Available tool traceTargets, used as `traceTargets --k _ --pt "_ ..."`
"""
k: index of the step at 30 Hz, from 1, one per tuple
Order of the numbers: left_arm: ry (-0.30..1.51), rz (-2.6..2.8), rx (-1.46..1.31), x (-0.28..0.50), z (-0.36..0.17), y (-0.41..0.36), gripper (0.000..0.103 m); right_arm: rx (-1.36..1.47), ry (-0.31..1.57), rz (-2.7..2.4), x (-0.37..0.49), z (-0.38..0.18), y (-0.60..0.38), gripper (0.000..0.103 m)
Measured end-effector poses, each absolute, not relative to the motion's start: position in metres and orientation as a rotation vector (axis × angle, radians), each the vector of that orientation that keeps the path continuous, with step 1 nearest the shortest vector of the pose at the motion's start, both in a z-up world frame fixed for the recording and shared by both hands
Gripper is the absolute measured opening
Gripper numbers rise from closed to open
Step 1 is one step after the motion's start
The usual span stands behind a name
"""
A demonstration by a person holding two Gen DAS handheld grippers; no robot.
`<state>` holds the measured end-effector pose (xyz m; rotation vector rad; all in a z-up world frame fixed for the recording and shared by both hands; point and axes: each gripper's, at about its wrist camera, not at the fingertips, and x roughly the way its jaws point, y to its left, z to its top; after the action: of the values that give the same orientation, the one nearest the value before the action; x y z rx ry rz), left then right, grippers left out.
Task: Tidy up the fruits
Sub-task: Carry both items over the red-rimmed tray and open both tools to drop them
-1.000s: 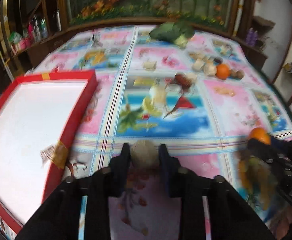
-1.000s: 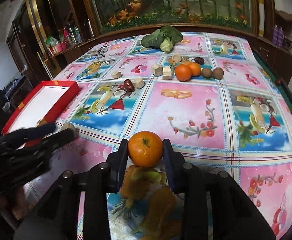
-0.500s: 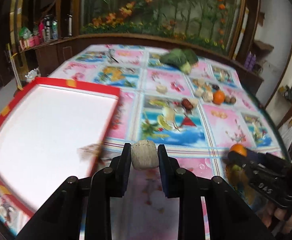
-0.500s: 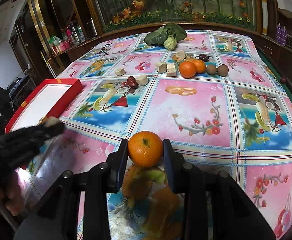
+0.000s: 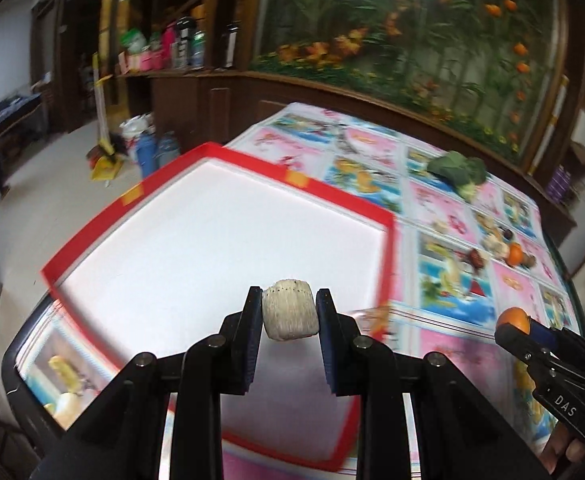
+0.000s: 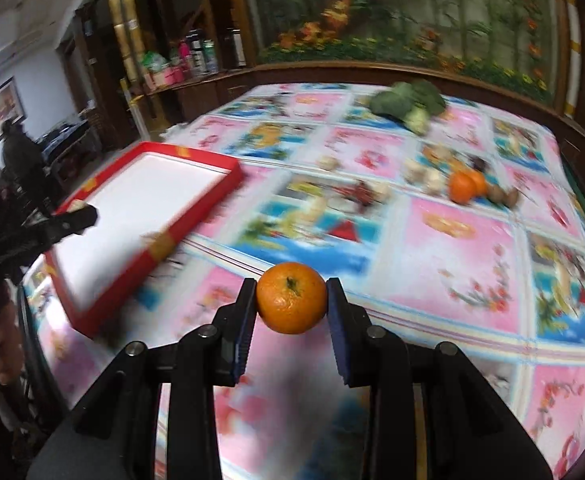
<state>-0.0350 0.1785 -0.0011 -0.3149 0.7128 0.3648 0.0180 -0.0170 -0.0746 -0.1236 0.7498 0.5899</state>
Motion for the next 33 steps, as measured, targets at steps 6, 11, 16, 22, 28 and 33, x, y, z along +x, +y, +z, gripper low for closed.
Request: traceTargets --k 6,11,16,22,28,33 --pt "0.710 0.444 -0.355 -0.044 -0.004 0.209 0.025 -0.127 0.755 0.698 0.028 -0.072 0.044 0.037" --pt "0.729 0.488 -0.369 -0.045 -0.011 0.225 0.025 -0.161 0.759 0.749 0.036 -0.077 0.092 0.037" --pt "0.738 0.510 -0.368 -0.045 -0.015 0.232 0.026 -0.184 0.768 0.762 0.045 -0.082 0.121 0.037" --pt "0.763 0.539 -0.375 -0.045 -0.020 0.238 0.026 -0.197 0.807 0.755 0.056 -0.091 0.134 0.038" --pt "0.775 0.570 -0.385 -0.047 -0.021 0.241 0.040 -0.207 0.806 0.740 0.054 -0.092 0.133 0.038" --pt "0.758 0.599 -0.405 -0.051 -0.019 0.245 0.062 -0.195 0.774 0.730 0.051 -0.087 0.127 0.058"
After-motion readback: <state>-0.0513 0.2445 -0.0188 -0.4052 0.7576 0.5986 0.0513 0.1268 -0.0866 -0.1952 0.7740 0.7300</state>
